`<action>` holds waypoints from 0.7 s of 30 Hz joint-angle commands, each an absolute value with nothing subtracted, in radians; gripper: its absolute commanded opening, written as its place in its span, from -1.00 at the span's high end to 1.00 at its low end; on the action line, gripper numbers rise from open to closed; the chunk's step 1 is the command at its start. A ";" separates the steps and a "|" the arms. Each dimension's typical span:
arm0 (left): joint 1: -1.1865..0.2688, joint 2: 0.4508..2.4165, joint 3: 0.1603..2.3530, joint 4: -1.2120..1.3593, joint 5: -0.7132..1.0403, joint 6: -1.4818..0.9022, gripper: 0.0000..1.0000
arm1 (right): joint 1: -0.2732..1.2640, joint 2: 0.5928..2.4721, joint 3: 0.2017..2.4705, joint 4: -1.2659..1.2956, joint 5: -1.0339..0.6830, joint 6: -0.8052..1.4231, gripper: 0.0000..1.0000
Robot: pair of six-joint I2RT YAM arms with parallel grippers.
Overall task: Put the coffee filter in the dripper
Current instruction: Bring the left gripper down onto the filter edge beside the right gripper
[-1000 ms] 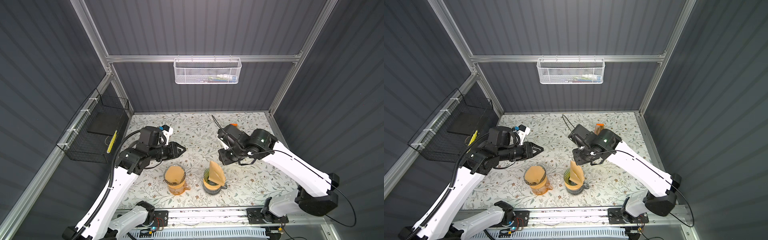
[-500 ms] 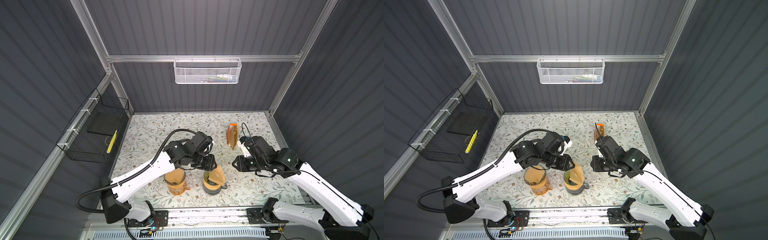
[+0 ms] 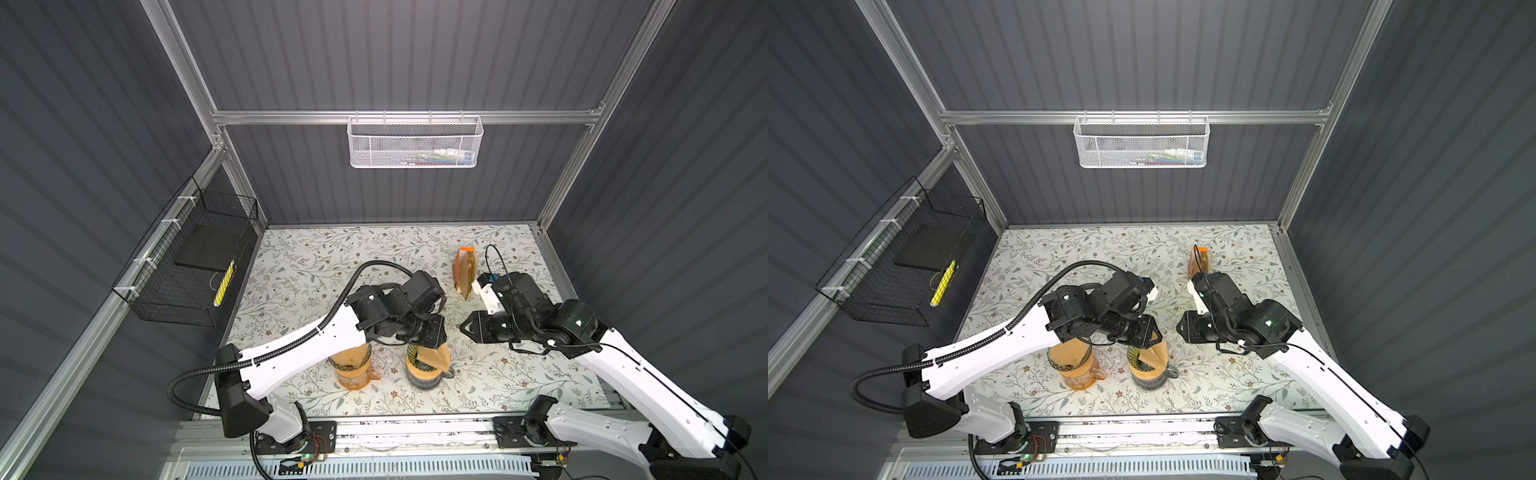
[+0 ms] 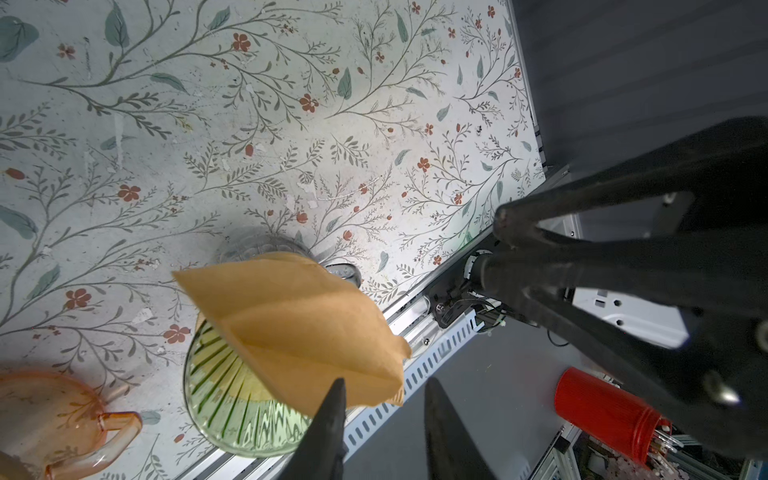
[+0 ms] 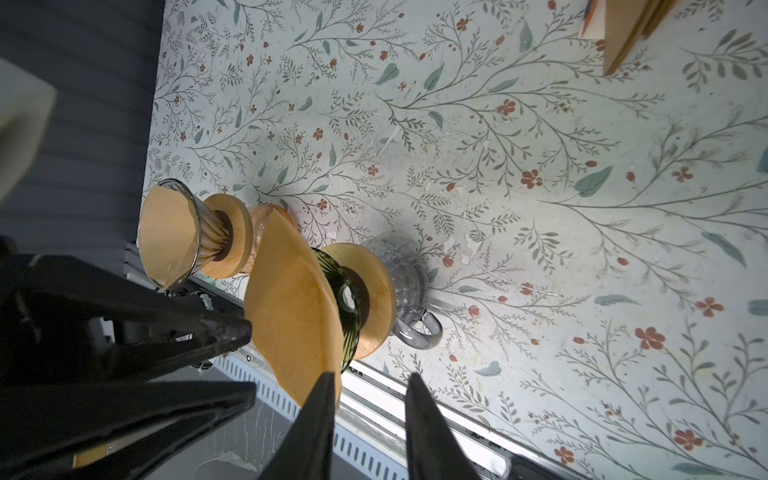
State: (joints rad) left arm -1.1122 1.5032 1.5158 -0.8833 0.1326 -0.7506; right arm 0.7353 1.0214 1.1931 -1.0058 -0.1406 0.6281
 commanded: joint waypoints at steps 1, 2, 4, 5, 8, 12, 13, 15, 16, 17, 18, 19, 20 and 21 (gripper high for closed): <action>-1.117 1.478 1.470 -0.877 0.121 -0.779 0.34 | 0.733 1.044 1.181 -0.983 -0.197 0.617 0.38; -1.117 1.474 1.457 -0.874 0.121 -0.783 0.35 | 0.734 1.050 1.178 -0.977 -0.215 0.617 0.39; -1.117 1.461 1.434 -0.864 0.119 -0.791 0.37 | 0.736 1.056 1.168 -0.956 -0.252 0.620 0.40; -1.118 1.454 1.426 -0.862 0.115 -0.793 0.37 | 0.741 1.060 1.164 -0.946 -0.264 0.626 0.41; -1.118 1.428 1.396 -0.855 0.106 -0.801 0.37 | 0.766 1.073 1.170 -0.938 -0.266 0.628 0.40; -1.118 1.400 1.352 -0.835 0.106 -0.814 0.43 | 0.792 1.106 1.199 -0.960 -0.255 0.610 0.34; -1.118 1.394 1.341 -0.828 0.107 -0.818 0.46 | 0.797 1.112 1.202 -0.962 -0.253 0.609 0.33; -1.118 1.383 1.322 -0.813 0.113 -0.825 0.48 | 0.814 1.146 1.210 -0.965 -0.245 0.608 0.34; -1.118 1.378 1.315 -0.807 0.114 -0.828 0.49 | 0.821 1.157 1.214 -0.967 -0.237 0.606 0.34; -1.118 1.372 1.309 -0.805 0.112 -0.829 0.49 | 0.829 1.167 1.221 -0.971 -0.232 0.603 0.35; -1.118 1.368 1.304 -0.803 0.111 -0.831 0.49 | 0.836 1.176 1.230 -0.974 -0.227 0.600 0.36; -1.118 1.363 1.300 -0.802 0.109 -0.831 0.49 | 0.842 1.184 1.238 -0.977 -0.218 0.600 0.37; -1.118 1.358 1.299 -0.799 0.106 -0.831 0.49 | 0.850 1.192 1.245 -0.982 -0.207 0.597 0.38; -1.118 1.353 1.295 -0.796 0.105 -0.831 0.49 | 0.857 1.199 1.254 -0.988 -0.196 0.594 0.38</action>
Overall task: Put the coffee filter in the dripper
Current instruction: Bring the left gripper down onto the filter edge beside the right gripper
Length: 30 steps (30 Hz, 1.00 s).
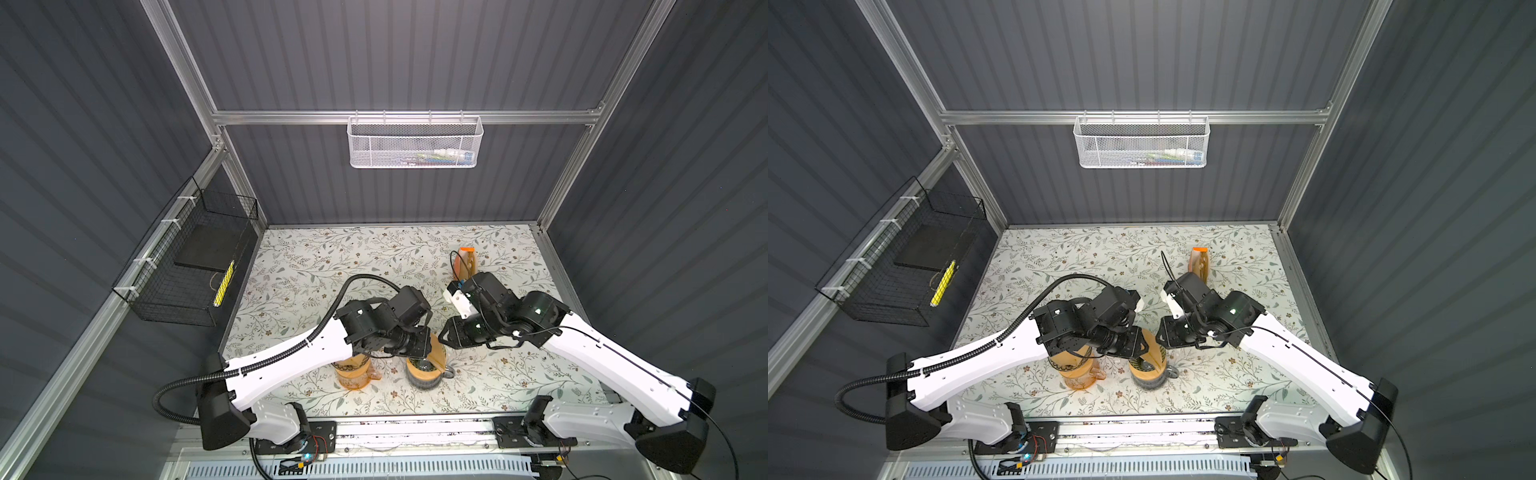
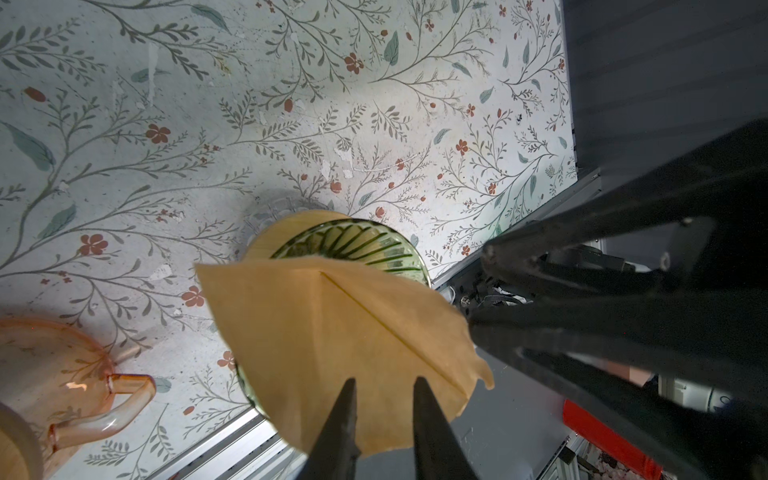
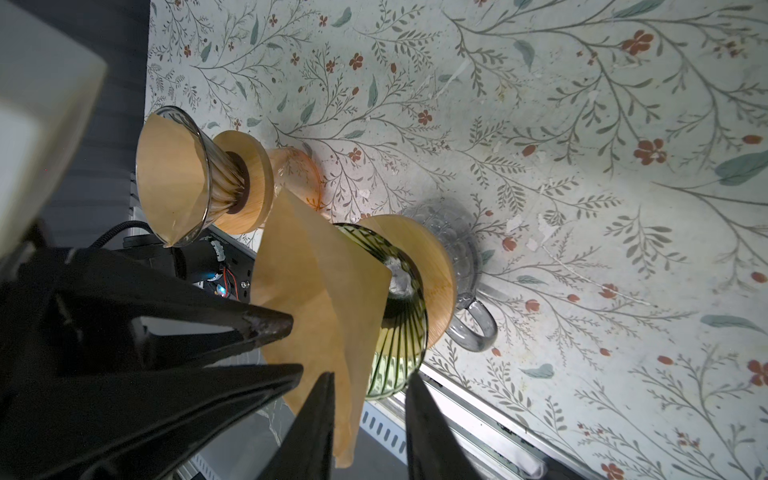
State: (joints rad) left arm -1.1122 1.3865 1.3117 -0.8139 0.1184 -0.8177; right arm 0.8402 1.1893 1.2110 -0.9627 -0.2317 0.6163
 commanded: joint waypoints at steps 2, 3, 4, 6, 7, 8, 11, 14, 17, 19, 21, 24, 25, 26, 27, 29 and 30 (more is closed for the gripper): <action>-1.119 1.350 1.293 -0.796 0.102 -0.828 0.49 | 0.865 1.212 1.262 -0.996 -0.182 0.591 0.39; -1.118 1.349 1.295 -0.796 0.101 -0.827 0.49 | 0.868 1.217 1.265 -0.999 -0.177 0.589 0.39; -1.118 1.348 1.295 -0.795 0.102 -0.827 0.49 | 0.874 1.222 1.270 -1.002 -0.173 0.588 0.40; -1.118 1.350 1.294 -0.793 0.104 -0.824 0.49 | 0.888 1.233 1.278 -1.016 -0.153 0.584 0.40; -1.118 1.350 1.293 -0.793 0.104 -0.823 0.50 | 0.892 1.237 1.281 -1.021 -0.145 0.584 0.41; -1.118 1.349 1.291 -0.790 0.104 -0.822 0.50 | 0.897 1.242 1.281 -1.025 -0.139 0.585 0.42; -1.118 1.348 1.284 -0.785 0.106 -0.822 0.51 | 0.903 1.248 1.277 -1.023 -0.132 0.590 0.47; -1.118 1.342 1.273 -0.784 0.105 -0.824 0.52 | 0.905 1.255 1.271 -1.026 -0.126 0.592 0.50; -1.118 1.333 1.266 -0.781 0.100 -0.825 0.52 | 0.906 1.261 1.268 -1.024 -0.124 0.591 0.53; -1.118 1.329 1.260 -0.782 0.097 -0.825 0.53 | 0.907 1.264 1.266 -1.025 -0.115 0.590 0.56; -1.118 1.325 1.254 -0.781 0.097 -0.827 0.53 | 0.907 1.270 1.266 -1.026 -0.114 0.590 0.61; -1.118 1.323 1.246 -0.779 0.097 -0.825 0.53 | 0.906 1.283 1.267 -1.025 -0.115 0.588 0.76; -1.118 1.322 1.243 -0.779 0.095 -0.824 0.53 | 0.907 1.286 1.266 -1.025 -0.116 0.589 0.80; -1.118 1.321 1.240 -0.779 0.095 -0.824 0.53 | 0.908 1.291 1.265 -1.023 -0.114 0.589 0.83; -1.118 1.319 1.236 -0.778 0.094 -0.824 0.54 | 0.908 1.293 1.265 -1.023 -0.114 0.589 0.85; -1.118 1.315 1.227 -0.772 0.094 -0.824 0.54 | 0.908 1.296 1.265 -1.026 -0.106 0.590 0.88; -1.118 1.313 1.221 -0.769 0.094 -0.825 0.54 | 0.908 1.296 1.264 -1.024 -0.101 0.591 0.89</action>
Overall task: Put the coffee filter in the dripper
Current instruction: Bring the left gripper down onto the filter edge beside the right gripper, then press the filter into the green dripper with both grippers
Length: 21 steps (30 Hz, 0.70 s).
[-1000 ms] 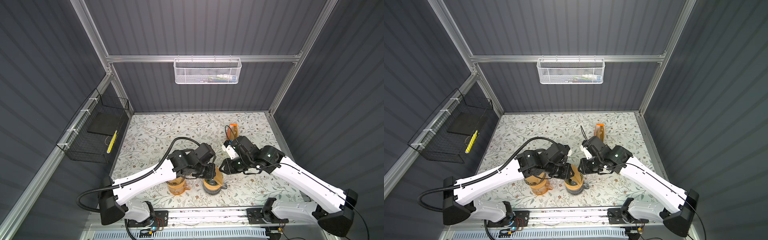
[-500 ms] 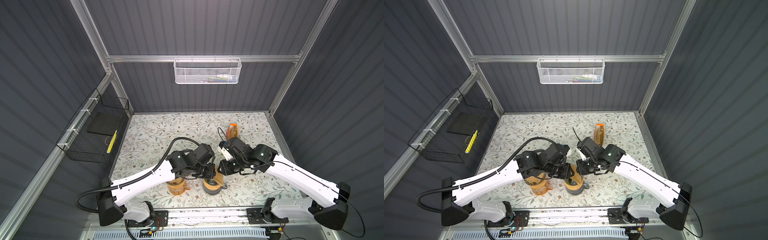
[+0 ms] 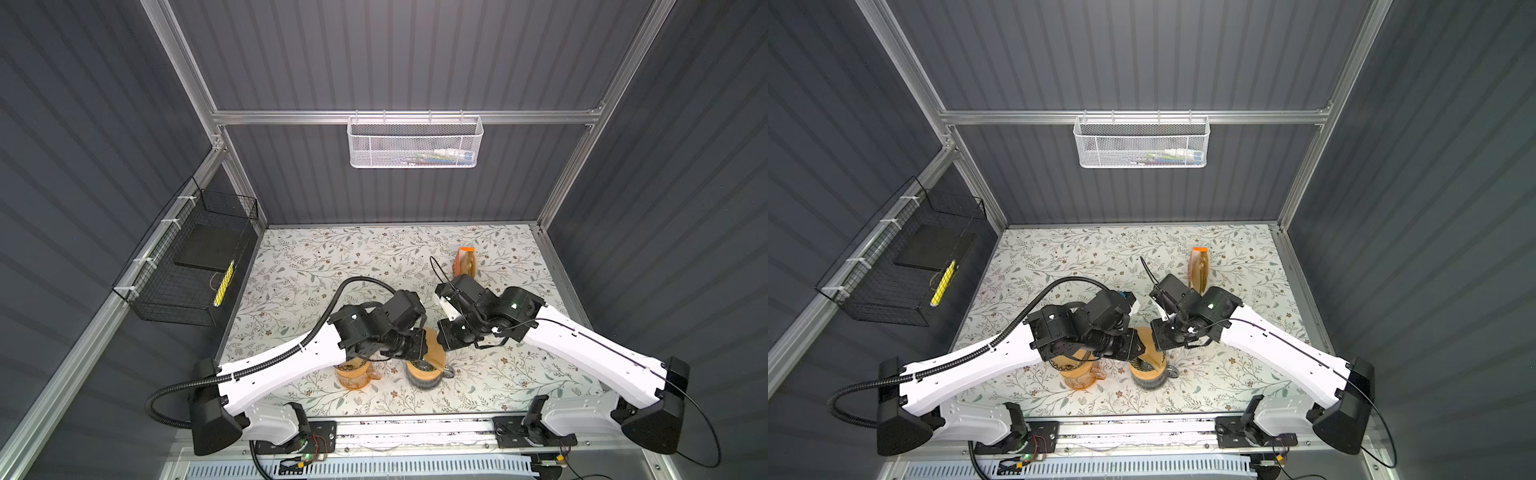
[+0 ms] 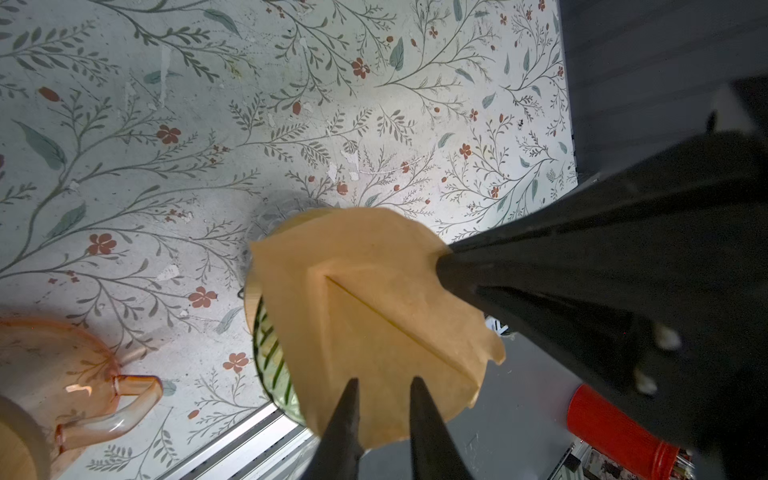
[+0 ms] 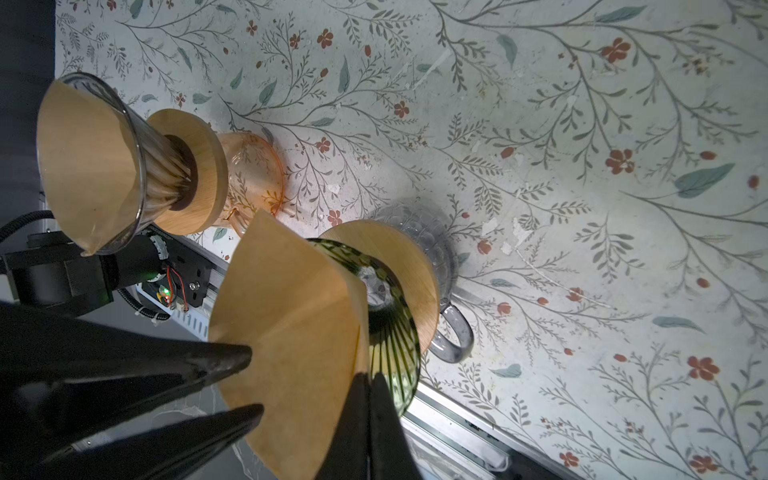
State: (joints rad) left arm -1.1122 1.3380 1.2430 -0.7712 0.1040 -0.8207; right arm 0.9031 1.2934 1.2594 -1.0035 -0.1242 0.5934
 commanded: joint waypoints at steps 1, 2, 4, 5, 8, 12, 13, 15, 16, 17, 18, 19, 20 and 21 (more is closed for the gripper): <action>-1.118 1.312 1.217 -0.767 0.092 -0.825 0.54 | 0.907 1.296 1.263 -1.023 -0.100 0.589 0.90; -1.118 1.309 1.212 -0.764 0.092 -0.827 0.54 | 0.907 1.298 1.265 -1.025 -0.097 0.589 0.91; -1.118 1.304 1.201 -0.758 0.093 -0.830 0.54 | 0.907 1.298 1.263 -1.027 -0.091 0.590 0.93; -1.118 1.300 1.193 -0.755 0.092 -0.832 0.54 | 0.908 1.298 1.262 -1.027 -0.088 0.591 0.93; -1.118 1.288 1.168 -0.744 0.091 -0.837 0.55 | 0.907 1.302 1.258 -1.028 -0.080 0.590 0.94; -1.118 1.281 1.150 -0.723 0.085 -0.841 0.55 | 0.907 1.321 1.269 -1.038 -0.053 0.578 0.97; -1.118 1.281 1.146 -0.714 0.085 -0.841 0.56 | 0.907 1.325 1.272 -1.038 -0.051 0.577 0.97; -1.118 1.285 1.145 -0.709 0.083 -0.839 0.56 | 0.906 1.331 1.273 -1.038 -0.041 0.578 0.99; -1.118 1.286 1.144 -0.709 0.079 -0.838 0.57 | 0.907 1.333 1.272 -1.036 -0.040 0.579 0.99; -1.118 1.287 1.144 -0.710 0.075 -0.838 0.56 | 0.906 1.335 1.273 -1.037 -0.038 0.579 0.99; -1.118 1.289 1.142 -0.708 0.075 -0.836 0.57 | 0.905 1.337 1.275 -1.037 -0.040 0.578 0.99; -1.118 1.290 1.142 -0.704 0.075 -0.836 0.57 | 0.907 1.338 1.276 -1.038 -0.040 0.579 0.99; -1.118 1.290 1.140 -0.704 0.076 -0.834 0.57 | 0.907 1.339 1.278 -1.038 -0.037 0.578 0.99; -1.118 1.292 1.140 -0.701 0.075 -0.833 0.57 | 0.907 1.339 1.277 -1.038 -0.035 0.578 1.00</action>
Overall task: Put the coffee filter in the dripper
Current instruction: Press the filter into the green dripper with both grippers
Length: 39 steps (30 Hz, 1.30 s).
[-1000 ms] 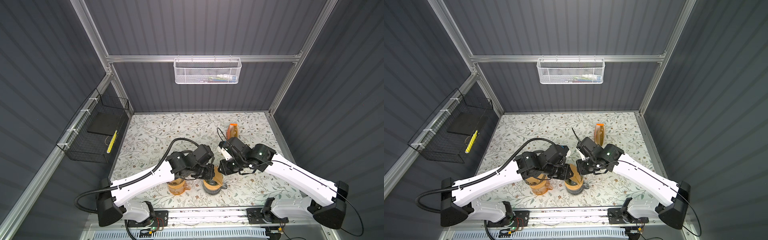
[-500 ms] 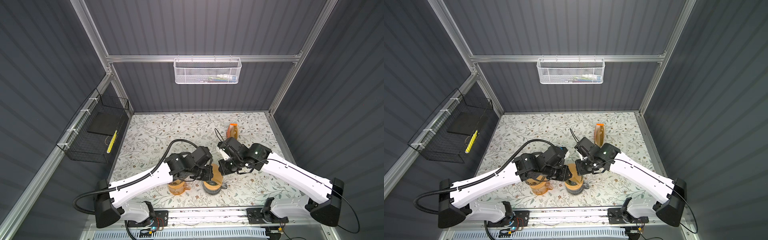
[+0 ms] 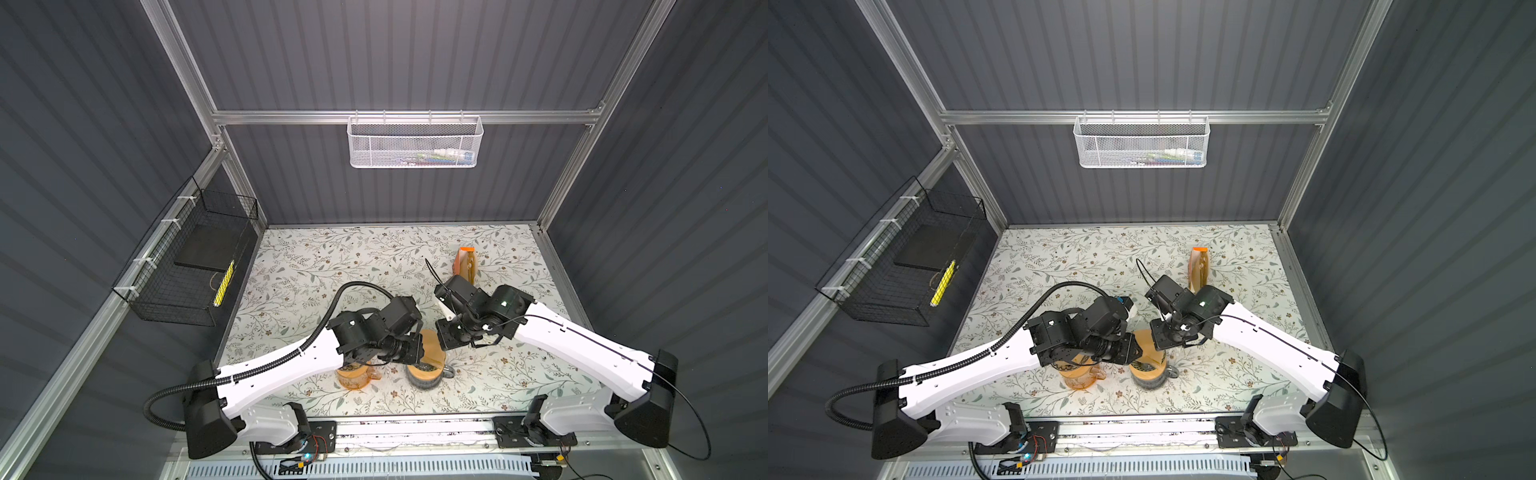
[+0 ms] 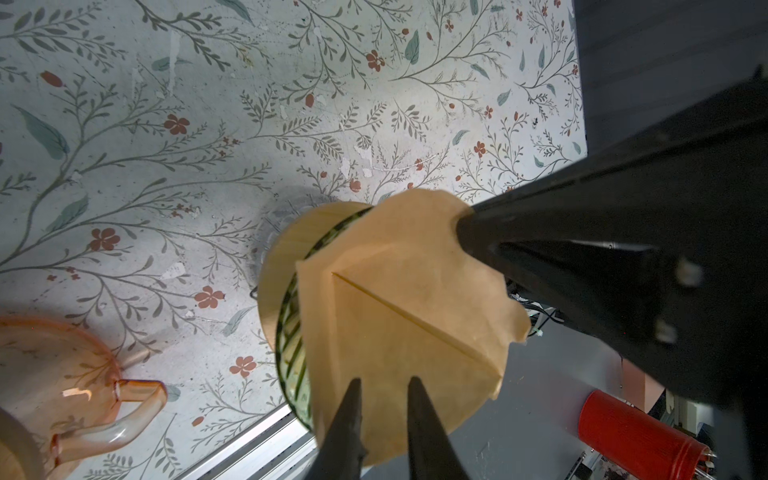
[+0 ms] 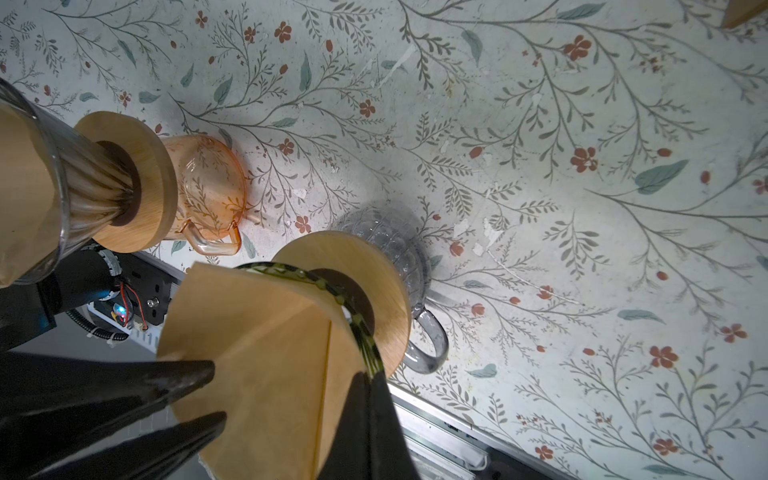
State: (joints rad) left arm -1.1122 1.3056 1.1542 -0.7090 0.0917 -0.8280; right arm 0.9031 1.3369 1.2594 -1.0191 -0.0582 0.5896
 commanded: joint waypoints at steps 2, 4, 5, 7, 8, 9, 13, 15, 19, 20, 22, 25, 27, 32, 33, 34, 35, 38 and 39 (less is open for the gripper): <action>-1.118 1.292 1.136 -0.701 0.075 -0.833 0.57 | 0.908 1.342 1.278 -1.040 -0.034 0.578 1.00; -1.118 1.289 1.128 -0.695 0.075 -0.834 0.58 | 0.906 1.344 1.278 -1.039 -0.029 0.577 1.00; -1.118 1.287 1.125 -0.692 0.076 -0.835 0.58 | 0.906 1.345 1.278 -1.038 -0.025 0.577 1.00; -1.118 1.285 1.126 -0.688 0.071 -0.836 0.58 | 0.907 1.350 1.280 -1.036 -0.022 0.578 1.00; -1.118 1.284 1.132 -0.686 0.069 -0.836 0.58 | 0.907 1.351 1.281 -1.035 -0.021 0.577 1.00; -1.118 1.283 1.139 -0.688 0.069 -0.834 0.58 | 0.907 1.353 1.283 -1.033 -0.020 0.577 1.00; -1.118 1.270 1.162 -0.716 0.060 -0.832 0.58 | 0.906 1.356 1.288 -1.033 -0.020 0.576 1.00; -1.118 1.259 1.165 -0.714 0.059 -0.830 0.58 | 0.906 1.357 1.286 -1.031 -0.019 0.574 1.00; -1.118 1.255 1.164 -0.729 0.057 -0.830 0.60 | 0.908 1.359 1.286 -1.030 -0.017 0.573 1.00; -1.118 1.255 1.159 -0.732 0.058 -0.831 0.59 | 0.907 1.361 1.288 -1.030 -0.014 0.573 1.00; -1.118 1.255 1.143 -0.726 0.060 -0.833 0.60 | 0.907 1.363 1.288 -1.027 -0.016 0.574 1.00; -1.118 1.259 1.123 -0.715 0.065 -0.841 0.61 | 0.908 1.367 1.288 -1.022 -0.020 0.575 1.00; -1.118 1.261 1.114 -0.710 0.062 -0.839 0.61 | 0.907 1.368 1.287 -1.020 -0.017 0.575 1.00; -1.118 1.264 1.100 -0.716 0.046 -0.838 0.67 | 0.907 1.373 1.287 -1.019 -0.014 0.575 1.00; -1.118 1.264 1.097 -0.716 0.043 -0.837 0.67 | 0.908 1.374 1.288 -1.019 -0.014 0.576 1.00; -1.118 1.265 1.096 -0.716 0.041 -0.838 0.67 | 0.908 1.376 1.288 -1.019 -0.013 0.578 1.00; -1.118 1.267 1.096 -0.715 0.040 -0.837 0.67 | 0.908 1.376 1.288 -1.017 -0.015 0.577 1.00; -1.118 1.272 1.097 -0.713 0.041 -0.834 0.67 | 0.908 1.379 1.286 -1.013 -0.015 0.578 1.00; -1.118 1.274 1.095 -0.715 0.039 -0.834 0.67 | 0.907 1.380 1.286 -1.013 -0.014 0.579 1.00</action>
